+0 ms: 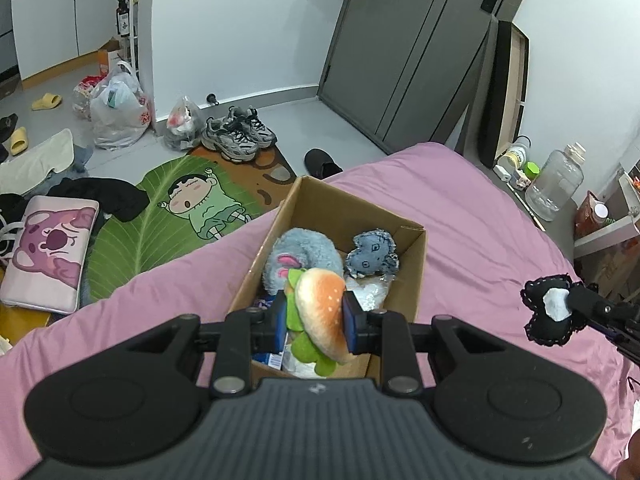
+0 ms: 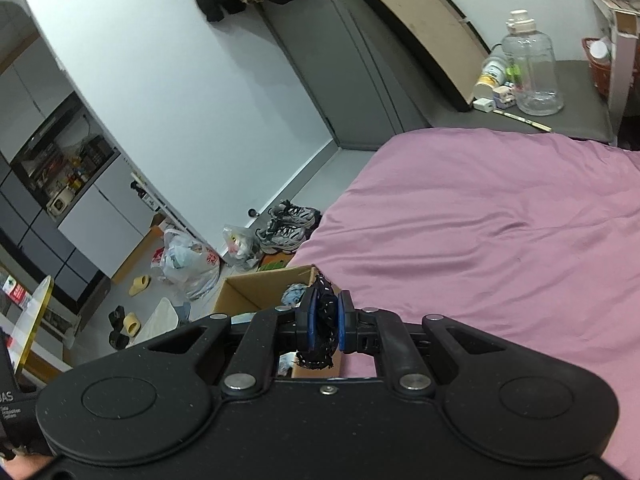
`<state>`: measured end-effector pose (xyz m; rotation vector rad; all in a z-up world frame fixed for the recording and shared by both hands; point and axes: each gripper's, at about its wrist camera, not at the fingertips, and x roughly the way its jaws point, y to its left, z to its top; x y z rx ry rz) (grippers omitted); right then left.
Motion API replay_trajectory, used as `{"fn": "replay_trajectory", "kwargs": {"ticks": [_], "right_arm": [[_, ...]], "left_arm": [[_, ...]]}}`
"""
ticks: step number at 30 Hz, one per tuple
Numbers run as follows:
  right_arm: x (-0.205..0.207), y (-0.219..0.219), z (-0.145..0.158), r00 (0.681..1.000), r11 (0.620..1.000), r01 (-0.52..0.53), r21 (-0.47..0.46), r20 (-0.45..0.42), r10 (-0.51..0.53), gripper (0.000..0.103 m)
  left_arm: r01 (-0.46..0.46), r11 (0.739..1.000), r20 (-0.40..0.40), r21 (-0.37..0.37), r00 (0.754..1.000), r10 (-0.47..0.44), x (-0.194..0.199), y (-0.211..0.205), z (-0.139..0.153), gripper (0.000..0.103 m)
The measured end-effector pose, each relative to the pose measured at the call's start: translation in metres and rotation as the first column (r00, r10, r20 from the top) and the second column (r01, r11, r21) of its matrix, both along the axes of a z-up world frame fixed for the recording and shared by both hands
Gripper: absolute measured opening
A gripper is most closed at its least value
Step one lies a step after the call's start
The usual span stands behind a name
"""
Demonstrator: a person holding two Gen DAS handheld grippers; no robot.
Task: Organize soft objects
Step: 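Carry the burger plush with left gripper while right carries the black plush to the box, then open both grippers to drop the burger and black plush into the box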
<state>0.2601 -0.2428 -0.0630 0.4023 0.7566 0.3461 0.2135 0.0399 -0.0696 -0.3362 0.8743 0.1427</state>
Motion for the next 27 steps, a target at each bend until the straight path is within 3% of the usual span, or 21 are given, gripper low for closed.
{"fn": "replay_trajectory", "kwargs": {"ticks": [16, 18, 20, 21, 27], "right_arm": [[0.011, 0.067, -0.013, 0.988, 0.989, -0.147, -0.029, -0.052, 0.146, 0.011], [0.015, 0.077, -0.018, 0.975, 0.979, -0.204, -0.027, -0.093, 0.2, 0.014], [0.018, 0.083, -0.026, 0.965, 0.973, -0.227, -0.049, -0.149, 0.217, 0.03], [0.019, 0.082, -0.03, 0.966, 0.975, -0.215, -0.058, -0.162, 0.203, 0.033], [0.022, 0.061, -0.028, 0.971, 0.986, -0.164, -0.034, -0.18, 0.155, 0.039]], "left_arm": [[-0.009, 0.999, -0.046, -0.035, 0.999, 0.007, 0.02, 0.02, -0.025, 0.026], [-0.009, 0.999, -0.05, -0.036, 0.999, 0.007, 0.024, 0.019, -0.026, 0.026], [-0.007, 0.999, -0.055, -0.035, 0.998, 0.005, 0.027, 0.019, -0.028, 0.026], [-0.005, 0.999, -0.058, -0.034, 0.998, 0.003, 0.029, 0.017, -0.029, 0.026], [0.013, 0.999, -0.081, -0.035, 0.997, -0.016, 0.038, 0.006, -0.039, 0.027]]}}
